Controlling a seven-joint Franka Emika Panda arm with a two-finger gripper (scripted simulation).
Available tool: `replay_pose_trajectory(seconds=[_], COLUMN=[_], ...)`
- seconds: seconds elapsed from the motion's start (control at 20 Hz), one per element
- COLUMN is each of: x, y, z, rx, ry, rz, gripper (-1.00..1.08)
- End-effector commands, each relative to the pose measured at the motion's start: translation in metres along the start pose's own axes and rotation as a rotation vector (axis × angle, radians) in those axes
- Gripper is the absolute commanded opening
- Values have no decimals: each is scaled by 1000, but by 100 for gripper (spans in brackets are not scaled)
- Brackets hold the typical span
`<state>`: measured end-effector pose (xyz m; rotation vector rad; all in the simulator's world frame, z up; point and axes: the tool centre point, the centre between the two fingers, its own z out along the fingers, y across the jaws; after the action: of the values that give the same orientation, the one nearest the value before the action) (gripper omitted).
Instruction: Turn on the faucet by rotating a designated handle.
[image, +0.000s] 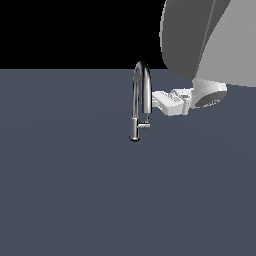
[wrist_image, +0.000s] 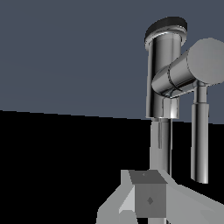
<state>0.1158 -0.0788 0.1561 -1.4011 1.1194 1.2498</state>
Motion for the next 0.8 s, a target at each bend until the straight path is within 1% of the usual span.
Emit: replay_pose_trajectory(seconds=[0.0, 0.25, 0.75], x=[12, 26, 26], y=[-1, -2, 2], z=[1, 4, 4], rx=[24, 52, 54], ry=[-26, -56, -58], rz=[24, 52, 55], gripper=[-100, -100, -100])
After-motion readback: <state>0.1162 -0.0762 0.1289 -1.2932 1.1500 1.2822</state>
